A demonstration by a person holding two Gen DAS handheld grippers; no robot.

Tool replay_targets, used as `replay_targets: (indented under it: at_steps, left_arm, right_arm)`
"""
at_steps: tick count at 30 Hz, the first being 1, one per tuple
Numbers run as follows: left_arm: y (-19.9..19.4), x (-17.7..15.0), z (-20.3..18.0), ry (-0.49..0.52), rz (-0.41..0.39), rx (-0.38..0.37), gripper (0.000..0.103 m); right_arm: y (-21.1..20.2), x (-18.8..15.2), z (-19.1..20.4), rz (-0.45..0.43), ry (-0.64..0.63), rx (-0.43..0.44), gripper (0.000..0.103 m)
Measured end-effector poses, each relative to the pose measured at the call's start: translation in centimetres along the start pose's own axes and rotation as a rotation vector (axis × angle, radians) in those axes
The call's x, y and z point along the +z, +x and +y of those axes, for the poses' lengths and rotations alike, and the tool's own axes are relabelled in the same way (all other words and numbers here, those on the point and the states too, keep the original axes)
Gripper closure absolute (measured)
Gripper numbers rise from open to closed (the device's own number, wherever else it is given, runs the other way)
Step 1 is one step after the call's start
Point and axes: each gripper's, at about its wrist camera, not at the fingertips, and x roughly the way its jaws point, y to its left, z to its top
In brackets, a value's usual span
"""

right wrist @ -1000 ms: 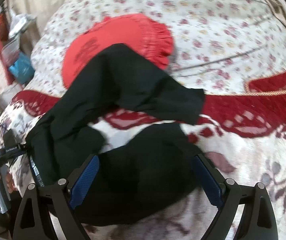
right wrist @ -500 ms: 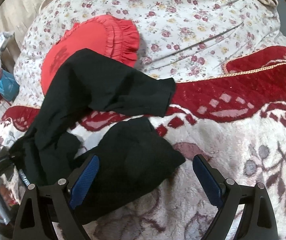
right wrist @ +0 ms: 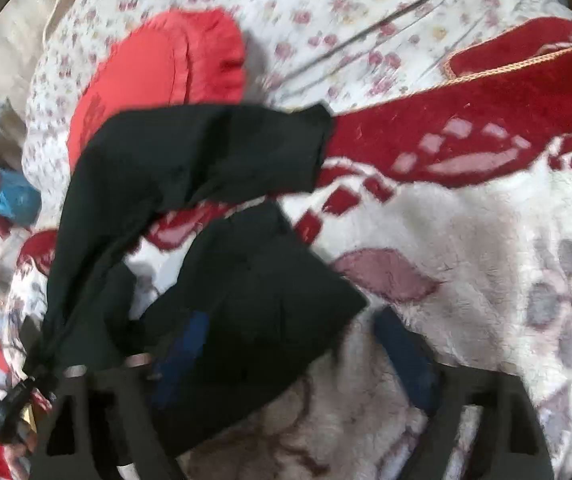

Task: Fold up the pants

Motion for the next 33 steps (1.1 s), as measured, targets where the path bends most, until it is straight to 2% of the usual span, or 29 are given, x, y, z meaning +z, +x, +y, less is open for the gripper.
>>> replay_targets:
  at_steps: [1,2,4,5,7,8,10,12,14,17,18,19,21,22,23,25,27,28,29,30,31,32,33]
  left_arm:
    - [-0.1,0.1,-0.2,0.002,-0.001,0.001,0.093]
    - [-0.2,0.1,-0.4,0.005,-0.003,0.002,0.093]
    - [-0.3,0.2,-0.8,0.021,-0.002,0.004,0.093]
    - [-0.5,0.2,-1.0,0.027,-0.004,0.005,0.093]
    - [-0.5,0.3,-1.4,0.03,-0.005,-0.002,0.093]
    - [-0.7,0.2,-1.5,0.03,-0.005,-0.008,0.093]
    - [-1.0,-0.3,-2.0,0.042,-0.004,-0.014,0.093]
    - [-1.2,-0.8,-2.5,0.062,-0.006,-0.003,0.093]
    - [-1.1,-1.0,-2.5,0.058,0.005,0.003,0.093]
    - [-1.2,-1.4,-2.2,0.048,0.022,0.001,0.093]
    - [-1.1,-1.6,-2.2,0.054,0.028,0.005,0.093]
    - [-1.0,-1.8,-2.2,0.058,0.033,0.008,0.093]
    - [-0.9,-1.9,-2.0,0.049,0.039,0.007,0.093]
    - [-0.8,-2.0,-1.9,0.037,0.044,0.003,0.093]
    - [-0.8,-2.0,-1.9,0.027,0.047,-0.001,0.093]
    - [-1.0,-2.0,-2.0,0.028,0.045,0.001,0.093]
    - [-1.0,-2.1,-2.3,0.037,0.045,0.009,0.093]
    - [-1.0,-2.0,-2.3,0.038,0.046,0.01,0.093]
    - [-0.9,-2.0,-2.3,0.039,0.049,0.012,0.093]
    - [-0.9,-2.0,-2.3,0.038,0.051,0.014,0.093]
    - [-0.8,-1.9,-2.3,0.035,0.053,0.015,0.093]
    - [-0.8,-1.9,-2.2,0.034,0.056,0.014,0.093]
    - [-0.8,-1.9,-2.2,0.034,0.062,0.014,0.092]
  right_arm:
    - [-0.2,0.0,0.6,-0.03,-0.052,-0.068,0.062]
    - [-0.7,0.1,0.8,-0.054,-0.079,-0.082,0.086]
    - [-2.3,0.5,0.2,-0.085,-0.034,0.034,0.093]
    - [-3.5,0.7,0.0,-0.118,-0.037,0.023,0.099]
    - [-5.8,0.8,0.1,-0.184,-0.093,-0.075,0.099]
    - [-7.2,0.7,-0.2,-0.204,-0.113,-0.094,0.099]
    - [-9.2,0.4,-1.2,-0.206,-0.115,-0.103,0.099]
    - [-10.0,0.0,-2.4,-0.2,-0.115,-0.179,0.099]
    - [-9.8,-0.3,-3.4,-0.164,-0.1,-0.201,0.1]
    - [-10.2,-1.3,-3.6,-0.147,-0.148,-0.307,0.1]
    - [-10.2,-1.3,-4.2,-0.134,-0.126,-0.287,0.1]
    - [-10.1,-1.1,-4.6,-0.125,-0.096,-0.23,0.099]
    - [-9.5,-0.6,-4.5,-0.125,-0.052,-0.129,0.083]
    - [-8.8,-0.2,-3.9,-0.126,-0.06,-0.106,0.048]
    - [-8.0,0.2,-2.9,-0.132,-0.087,-0.101,0.026]
    - [-6.1,0.7,-0.9,-0.129,-0.158,-0.112,0.025]
    - [-3.6,1.0,0.9,-0.084,-0.234,-0.137,0.027]
    - [-2.3,1.0,1.3,-0.063,-0.261,-0.159,0.04]
    - [-1.1,1.0,1.3,-0.042,-0.269,-0.181,0.071]
    - [-0.3,0.9,0.9,-0.024,-0.25,-0.175,0.079]
    - [-0.1,0.9,0.2,-0.024,-0.198,-0.127,0.081]
    - [-0.5,0.8,-0.4,-0.042,-0.154,-0.098,0.088]
    - [-1.2,0.7,-0.7,-0.055,-0.133,-0.072,0.092]
